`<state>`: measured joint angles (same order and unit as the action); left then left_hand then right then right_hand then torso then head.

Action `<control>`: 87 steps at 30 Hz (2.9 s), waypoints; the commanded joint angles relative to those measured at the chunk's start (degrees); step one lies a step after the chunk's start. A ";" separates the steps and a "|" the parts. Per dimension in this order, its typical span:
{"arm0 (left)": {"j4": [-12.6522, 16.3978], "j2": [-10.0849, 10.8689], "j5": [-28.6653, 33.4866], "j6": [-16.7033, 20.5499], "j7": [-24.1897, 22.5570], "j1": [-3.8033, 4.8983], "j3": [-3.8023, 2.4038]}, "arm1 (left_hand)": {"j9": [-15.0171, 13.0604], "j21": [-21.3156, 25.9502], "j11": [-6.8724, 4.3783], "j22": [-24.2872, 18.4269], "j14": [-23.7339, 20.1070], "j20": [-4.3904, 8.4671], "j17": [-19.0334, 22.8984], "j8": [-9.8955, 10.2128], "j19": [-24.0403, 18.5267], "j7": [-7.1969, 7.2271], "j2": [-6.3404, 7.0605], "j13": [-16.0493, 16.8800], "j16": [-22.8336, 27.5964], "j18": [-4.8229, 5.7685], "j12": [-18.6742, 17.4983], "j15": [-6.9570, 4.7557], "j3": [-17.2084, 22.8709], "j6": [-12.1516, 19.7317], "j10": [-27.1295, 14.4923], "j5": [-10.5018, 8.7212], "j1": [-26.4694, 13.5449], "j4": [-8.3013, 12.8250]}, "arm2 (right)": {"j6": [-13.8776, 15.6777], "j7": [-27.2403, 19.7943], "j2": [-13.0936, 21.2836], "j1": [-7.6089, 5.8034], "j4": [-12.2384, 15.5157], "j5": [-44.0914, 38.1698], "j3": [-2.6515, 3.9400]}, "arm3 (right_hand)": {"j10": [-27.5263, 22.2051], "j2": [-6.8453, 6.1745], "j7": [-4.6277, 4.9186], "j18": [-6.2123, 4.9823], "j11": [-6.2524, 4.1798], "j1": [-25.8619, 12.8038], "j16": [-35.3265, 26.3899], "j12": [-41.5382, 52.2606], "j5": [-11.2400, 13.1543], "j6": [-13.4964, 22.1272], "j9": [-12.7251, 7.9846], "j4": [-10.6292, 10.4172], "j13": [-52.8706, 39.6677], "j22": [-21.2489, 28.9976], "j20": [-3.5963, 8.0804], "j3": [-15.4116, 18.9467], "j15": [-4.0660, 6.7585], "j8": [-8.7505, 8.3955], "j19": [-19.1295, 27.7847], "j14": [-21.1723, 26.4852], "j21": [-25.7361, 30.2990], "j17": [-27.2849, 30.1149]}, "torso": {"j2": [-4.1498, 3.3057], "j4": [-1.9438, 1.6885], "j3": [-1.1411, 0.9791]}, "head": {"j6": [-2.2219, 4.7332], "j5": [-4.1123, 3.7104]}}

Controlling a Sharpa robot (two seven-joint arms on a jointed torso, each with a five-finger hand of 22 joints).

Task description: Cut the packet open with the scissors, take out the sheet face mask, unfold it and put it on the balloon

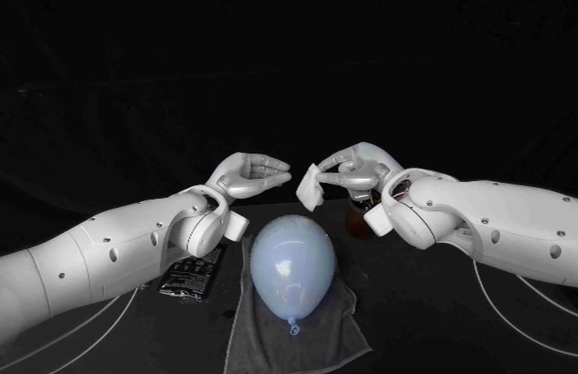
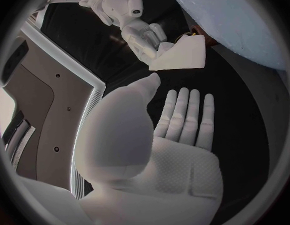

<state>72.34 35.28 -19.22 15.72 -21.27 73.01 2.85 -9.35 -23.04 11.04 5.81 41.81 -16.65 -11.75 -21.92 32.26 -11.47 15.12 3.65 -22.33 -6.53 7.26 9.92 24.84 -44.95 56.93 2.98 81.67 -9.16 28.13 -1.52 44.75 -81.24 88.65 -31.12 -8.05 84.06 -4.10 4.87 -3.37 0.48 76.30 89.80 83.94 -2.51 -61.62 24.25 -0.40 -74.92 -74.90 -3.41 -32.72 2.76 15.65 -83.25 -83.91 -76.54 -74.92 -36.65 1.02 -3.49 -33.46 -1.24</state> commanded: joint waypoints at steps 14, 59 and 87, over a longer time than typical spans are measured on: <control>-3.17 -3.69 -3.60 -5.73 0.34 0.05 -0.71 | 1.15 11.89 0.85 -3.19 -12.49 -0.23 4.89 3.95 -13.01 -1.06 -4.86 0.07 11.95 3.10 -3.23 2.41 -17.15 4.01 -6.27 -0.22 6.96 -3.03 | -1.94 -0.55 -0.53 -0.48 0.04 1.17 0.07 | 2.98 0.11 0.01 0.23 -0.05 0.29 0.20 -0.19 -0.28 -0.41 2.43 0.44 -11.08 -9.66 0.30 -0.01 0.34 0.32 0.20 -6.09 0.39 -15.08 | 0.08 0.03 -0.06 | -0.31 -0.25; -6.32 -6.65 1.16 -13.06 1.30 0.10 -0.88 | -0.72 9.89 -2.14 -2.18 6.31 -0.06 1.44 1.11 -3.95 0.14 -10.31 0.54 6.65 2.62 0.27 -1.36 -15.79 -6.85 6.23 -0.23 12.21 -5.90 | -2.84 -0.19 -1.25 -1.64 -0.99 -0.03 0.24 | 2.89 0.26 0.09 0.19 0.02 0.21 0.20 -0.38 -0.29 -0.08 2.55 0.54 -10.96 -9.59 0.26 -0.07 0.29 0.49 0.29 -6.09 0.60 -15.08 | 0.10 0.01 -0.02 | 0.04 -0.47; -6.03 -5.64 1.28 -14.36 2.09 0.17 -0.87 | -4.48 6.19 -5.46 -1.09 12.01 0.16 -1.56 -4.35 5.36 2.92 -11.55 0.37 1.70 0.06 1.92 -4.25 -6.26 -12.32 14.40 -0.22 14.25 -4.99 | -4.82 2.08 -1.39 -1.79 -3.92 0.75 0.21 | -3.08 -1.14 4.52 -0.94 4.00 -6.09 0.08 -8.78 -0.31 10.30 -0.16 -4.78 -5.68 -7.47 -2.51 5.89 -3.17 -4.48 3.61 -6.00 7.15 -14.79 | 0.07 -0.02 0.00 | 0.06 -1.00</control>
<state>66.12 29.65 -18.84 2.37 -18.97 73.09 2.06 -11.50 -16.60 5.63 4.74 53.77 -16.39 -13.27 -26.09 37.29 -8.70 3.51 4.07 -20.35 -5.30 9.45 5.63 18.31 -57.49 70.97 2.50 96.02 -14.20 25.31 -0.46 43.31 -83.02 84.90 -30.28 -7.87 81.25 -5.26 9.33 -3.96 4.42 70.54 89.53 75.37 -2.66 -51.65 24.14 -5.14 -74.93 -74.94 -5.78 -27.03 -0.02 11.39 -79.87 -84.03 -69.68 -74.95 -36.59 0.98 -3.48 -33.40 -2.21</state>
